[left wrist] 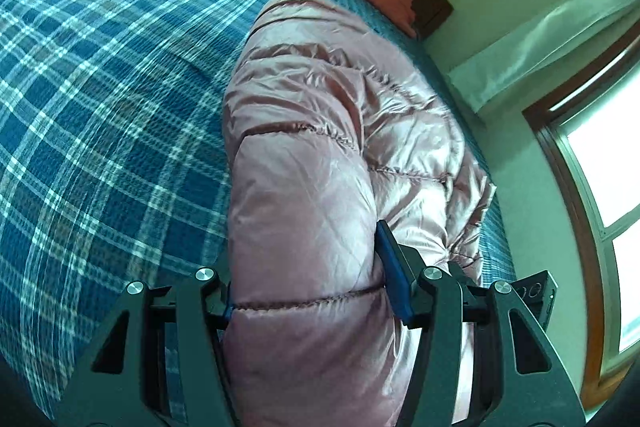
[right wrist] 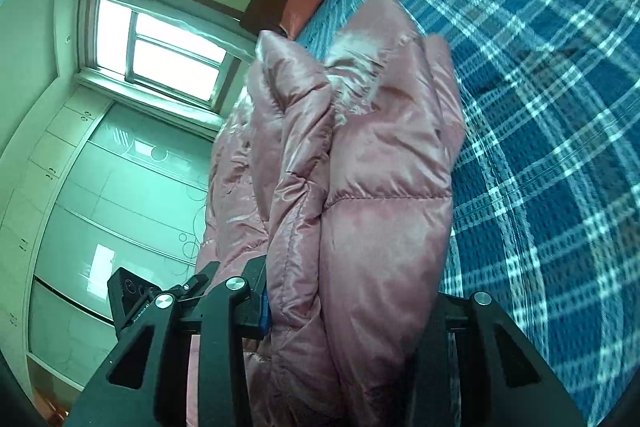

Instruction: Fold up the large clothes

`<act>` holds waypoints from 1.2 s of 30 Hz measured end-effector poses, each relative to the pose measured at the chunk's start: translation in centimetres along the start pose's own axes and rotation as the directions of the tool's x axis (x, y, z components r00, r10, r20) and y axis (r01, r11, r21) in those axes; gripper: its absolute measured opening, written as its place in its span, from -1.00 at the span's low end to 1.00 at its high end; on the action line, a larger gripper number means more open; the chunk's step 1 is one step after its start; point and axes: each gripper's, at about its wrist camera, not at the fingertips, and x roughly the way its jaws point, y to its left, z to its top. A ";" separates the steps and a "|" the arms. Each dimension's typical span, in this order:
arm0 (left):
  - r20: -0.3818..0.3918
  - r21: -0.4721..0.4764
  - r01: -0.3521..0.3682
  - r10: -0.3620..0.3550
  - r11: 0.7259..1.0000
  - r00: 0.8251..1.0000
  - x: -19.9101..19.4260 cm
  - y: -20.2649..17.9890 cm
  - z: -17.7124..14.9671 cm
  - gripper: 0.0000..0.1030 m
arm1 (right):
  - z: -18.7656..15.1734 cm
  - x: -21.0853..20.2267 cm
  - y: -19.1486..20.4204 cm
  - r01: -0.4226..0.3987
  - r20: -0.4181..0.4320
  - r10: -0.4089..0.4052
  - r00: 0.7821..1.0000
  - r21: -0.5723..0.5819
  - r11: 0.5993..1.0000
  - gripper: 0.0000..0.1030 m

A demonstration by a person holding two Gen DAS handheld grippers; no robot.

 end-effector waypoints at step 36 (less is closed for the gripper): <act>-0.078 -0.052 0.007 -0.011 0.999 0.997 0.5 2.9 3.5 0.51 | 5.3 -0.7 1.8 0.142 -0.049 -0.141 0.989 0.017 0.990 0.35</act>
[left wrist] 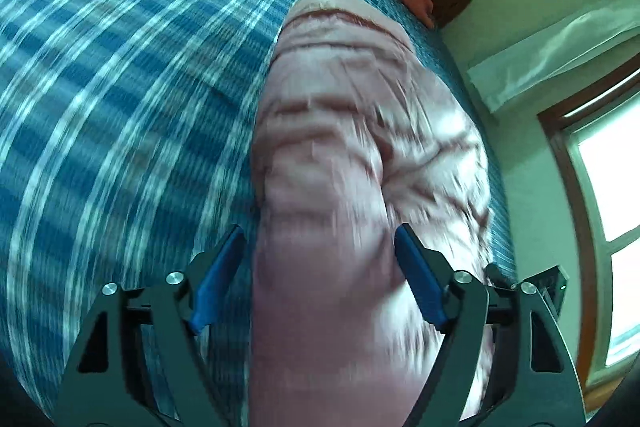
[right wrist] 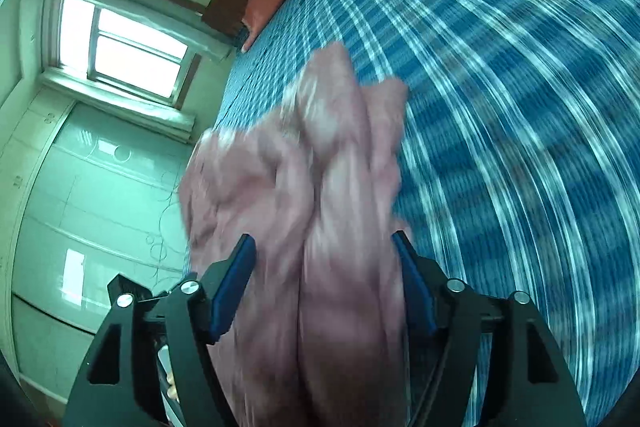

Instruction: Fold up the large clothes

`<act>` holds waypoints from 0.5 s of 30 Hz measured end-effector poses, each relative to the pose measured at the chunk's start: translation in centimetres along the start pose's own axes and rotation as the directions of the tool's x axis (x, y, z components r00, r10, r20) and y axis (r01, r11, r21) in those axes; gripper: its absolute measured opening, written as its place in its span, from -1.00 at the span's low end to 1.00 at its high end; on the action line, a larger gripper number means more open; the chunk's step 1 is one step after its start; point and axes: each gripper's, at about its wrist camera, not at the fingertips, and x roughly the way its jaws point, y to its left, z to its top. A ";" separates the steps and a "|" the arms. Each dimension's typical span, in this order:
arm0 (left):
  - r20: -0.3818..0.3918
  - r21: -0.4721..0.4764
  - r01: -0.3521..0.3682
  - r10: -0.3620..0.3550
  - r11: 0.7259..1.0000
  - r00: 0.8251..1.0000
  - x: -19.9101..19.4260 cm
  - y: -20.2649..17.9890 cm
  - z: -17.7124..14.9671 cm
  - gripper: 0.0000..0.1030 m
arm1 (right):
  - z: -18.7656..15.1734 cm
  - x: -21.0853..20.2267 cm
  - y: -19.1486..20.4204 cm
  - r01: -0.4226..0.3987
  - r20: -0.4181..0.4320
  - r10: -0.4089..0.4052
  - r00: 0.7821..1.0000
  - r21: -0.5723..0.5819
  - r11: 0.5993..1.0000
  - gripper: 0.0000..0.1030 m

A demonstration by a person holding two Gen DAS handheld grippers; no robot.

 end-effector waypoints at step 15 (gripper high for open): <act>-0.002 -0.065 0.095 -0.095 0.993 0.995 -3.9 -0.3 -10.8 0.26 | -12.2 -2.9 -0.1 -0.083 -0.009 0.083 0.996 0.026 0.996 -0.31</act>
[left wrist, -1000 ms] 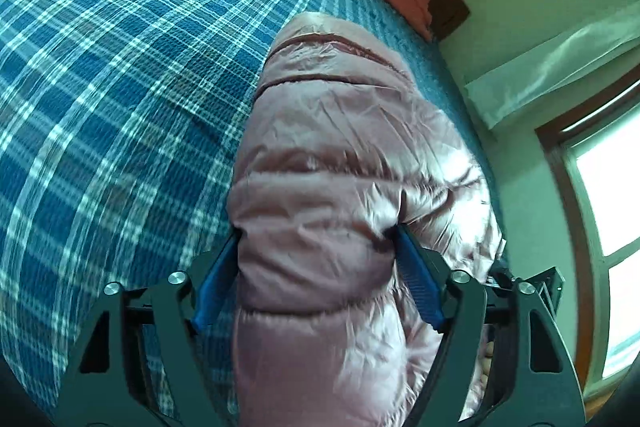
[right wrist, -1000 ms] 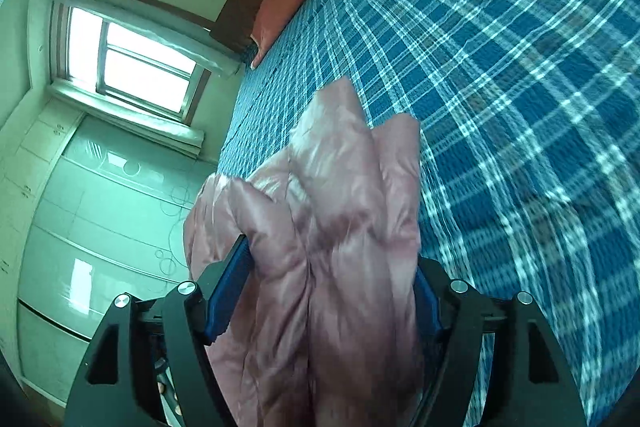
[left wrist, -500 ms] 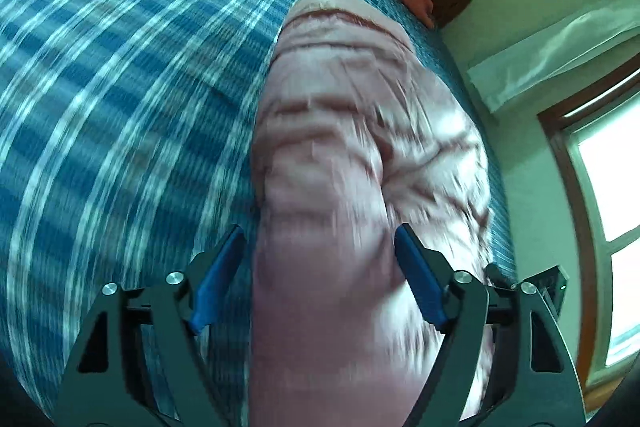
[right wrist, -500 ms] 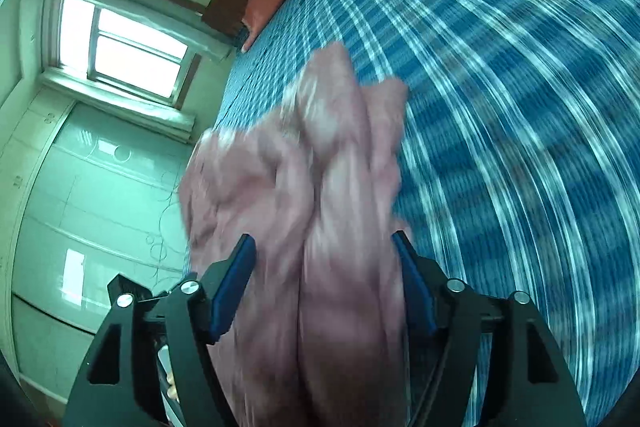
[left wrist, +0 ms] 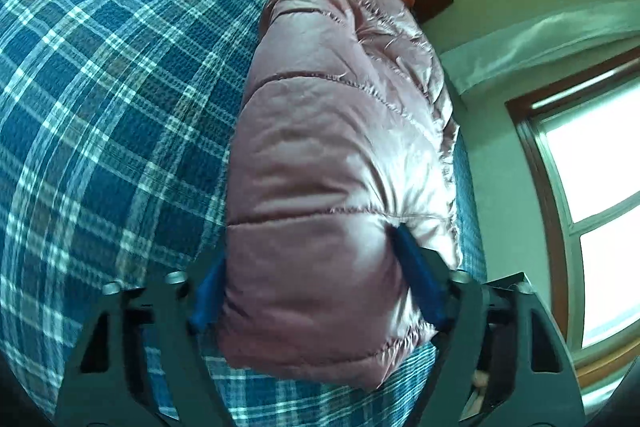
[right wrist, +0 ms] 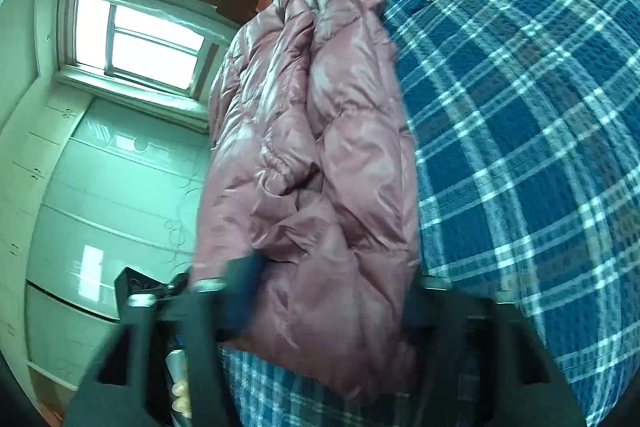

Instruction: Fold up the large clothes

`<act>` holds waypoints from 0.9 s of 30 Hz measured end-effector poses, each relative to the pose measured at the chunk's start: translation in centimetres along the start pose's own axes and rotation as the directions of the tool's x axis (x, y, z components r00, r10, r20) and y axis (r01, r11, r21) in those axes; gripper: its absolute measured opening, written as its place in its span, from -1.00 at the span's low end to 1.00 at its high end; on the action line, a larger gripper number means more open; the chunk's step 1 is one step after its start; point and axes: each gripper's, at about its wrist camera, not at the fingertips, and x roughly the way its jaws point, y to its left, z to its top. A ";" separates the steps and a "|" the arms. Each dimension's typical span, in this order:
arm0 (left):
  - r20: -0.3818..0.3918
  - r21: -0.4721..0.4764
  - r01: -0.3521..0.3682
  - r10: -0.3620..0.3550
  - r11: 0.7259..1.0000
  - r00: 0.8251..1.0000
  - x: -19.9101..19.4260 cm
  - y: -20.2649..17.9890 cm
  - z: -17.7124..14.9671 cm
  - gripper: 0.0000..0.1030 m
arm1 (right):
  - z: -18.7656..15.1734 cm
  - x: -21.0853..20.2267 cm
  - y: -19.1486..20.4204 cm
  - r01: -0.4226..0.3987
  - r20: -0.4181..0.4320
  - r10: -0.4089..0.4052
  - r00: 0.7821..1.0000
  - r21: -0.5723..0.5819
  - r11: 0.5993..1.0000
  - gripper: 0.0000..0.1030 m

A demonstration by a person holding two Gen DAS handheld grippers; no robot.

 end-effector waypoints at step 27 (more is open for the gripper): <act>0.071 0.100 -0.121 0.114 0.988 0.991 -0.6 -1.9 -1.4 0.35 | -0.4 -1.9 -4.6 -0.018 0.063 0.014 0.998 0.067 0.998 0.03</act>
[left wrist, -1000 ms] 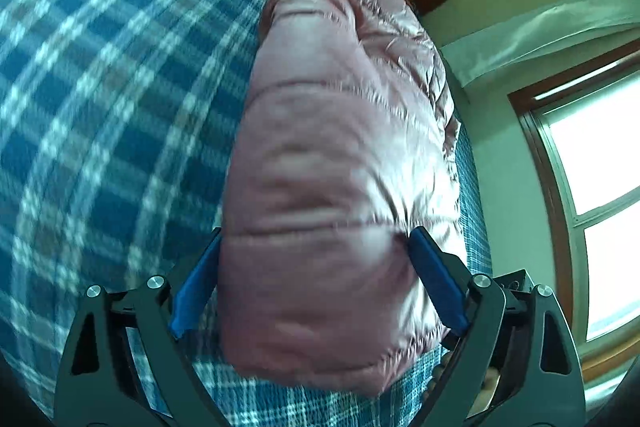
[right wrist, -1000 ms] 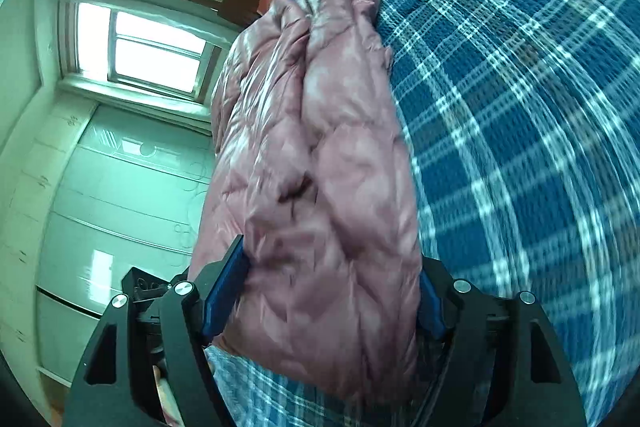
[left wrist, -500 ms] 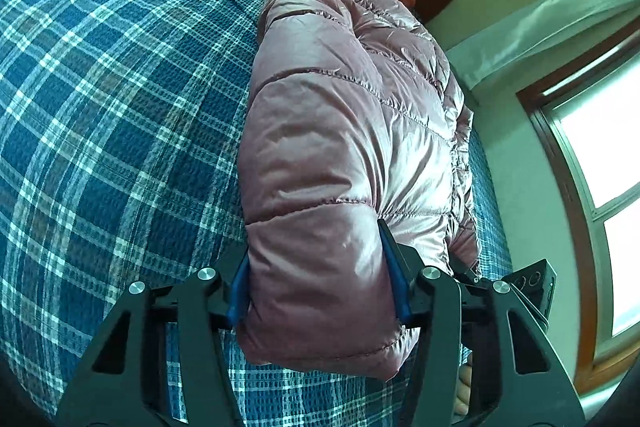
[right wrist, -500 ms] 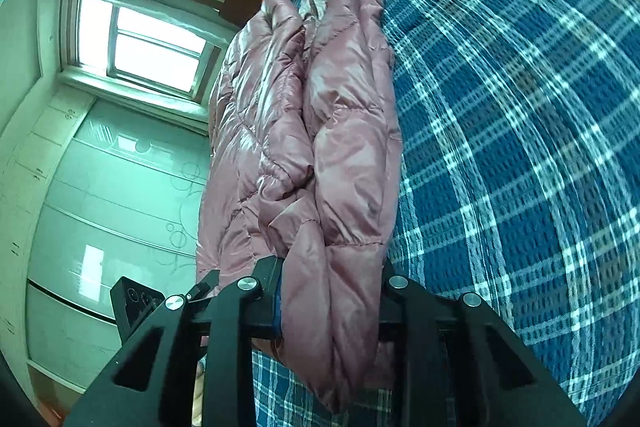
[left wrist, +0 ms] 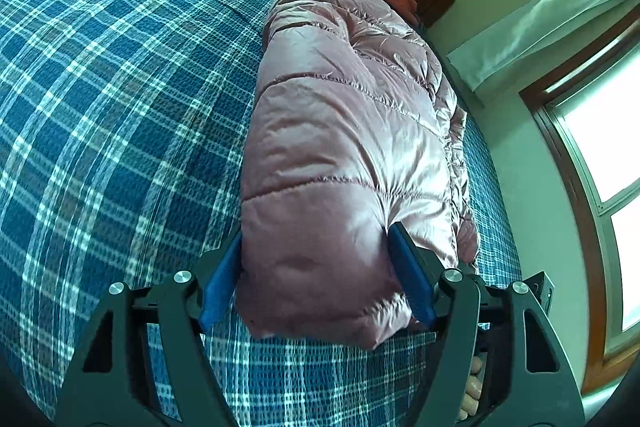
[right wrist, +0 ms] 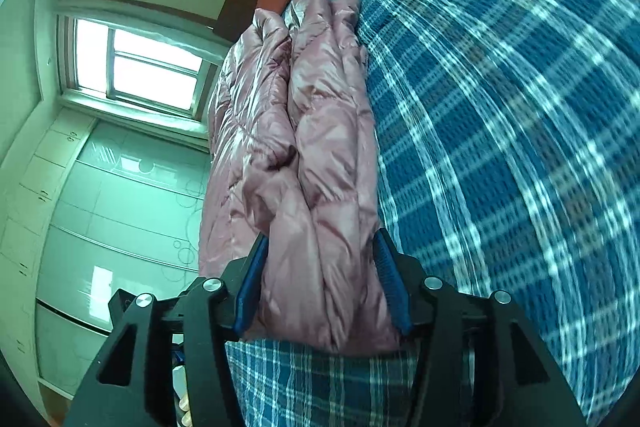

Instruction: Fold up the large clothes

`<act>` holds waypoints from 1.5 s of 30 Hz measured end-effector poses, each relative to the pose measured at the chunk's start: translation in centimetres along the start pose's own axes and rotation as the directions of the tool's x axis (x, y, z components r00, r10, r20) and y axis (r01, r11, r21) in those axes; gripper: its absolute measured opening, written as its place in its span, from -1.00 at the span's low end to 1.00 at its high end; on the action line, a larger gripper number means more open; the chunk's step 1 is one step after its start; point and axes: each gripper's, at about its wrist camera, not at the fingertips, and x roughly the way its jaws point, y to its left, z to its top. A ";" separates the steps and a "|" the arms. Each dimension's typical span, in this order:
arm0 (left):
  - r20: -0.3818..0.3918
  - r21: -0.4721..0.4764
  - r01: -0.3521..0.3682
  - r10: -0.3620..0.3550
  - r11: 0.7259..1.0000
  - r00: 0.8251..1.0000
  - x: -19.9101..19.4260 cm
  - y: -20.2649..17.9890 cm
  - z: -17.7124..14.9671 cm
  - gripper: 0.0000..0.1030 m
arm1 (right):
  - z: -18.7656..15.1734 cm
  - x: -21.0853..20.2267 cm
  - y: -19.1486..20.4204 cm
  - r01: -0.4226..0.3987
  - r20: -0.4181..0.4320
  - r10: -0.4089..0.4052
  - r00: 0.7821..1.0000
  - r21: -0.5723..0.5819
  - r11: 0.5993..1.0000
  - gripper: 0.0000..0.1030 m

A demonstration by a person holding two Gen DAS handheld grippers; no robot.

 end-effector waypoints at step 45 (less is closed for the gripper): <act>0.251 0.255 -0.440 0.380 0.861 0.890 -8.0 -2.8 -6.7 0.77 | -12.9 -12.4 3.3 0.346 0.125 -0.325 0.937 -0.213 0.914 0.18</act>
